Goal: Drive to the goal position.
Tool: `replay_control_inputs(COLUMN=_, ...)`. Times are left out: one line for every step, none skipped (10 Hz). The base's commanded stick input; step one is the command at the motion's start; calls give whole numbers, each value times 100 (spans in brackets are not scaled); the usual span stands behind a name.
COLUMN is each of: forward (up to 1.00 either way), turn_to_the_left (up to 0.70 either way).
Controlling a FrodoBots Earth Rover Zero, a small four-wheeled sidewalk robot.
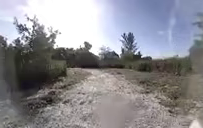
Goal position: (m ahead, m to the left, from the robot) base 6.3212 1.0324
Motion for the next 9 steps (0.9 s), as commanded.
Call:
replay_control_inputs(forward=85, turn_to_the_left=0)
replay_control_inputs(forward=85, turn_to_the_left=-1)
replay_control_inputs(forward=85, turn_to_the_left=-4)
replay_control_inputs(forward=85, turn_to_the_left=-26)
replay_control_inputs(forward=85, turn_to_the_left=-13)
replay_control_inputs(forward=85, turn_to_the_left=-6)
replay_control_inputs(forward=85, turn_to_the_left=-28)
replay_control_inputs(forward=85, turn_to_the_left=-3)
replay_control_inputs(forward=85, turn_to_the_left=0)
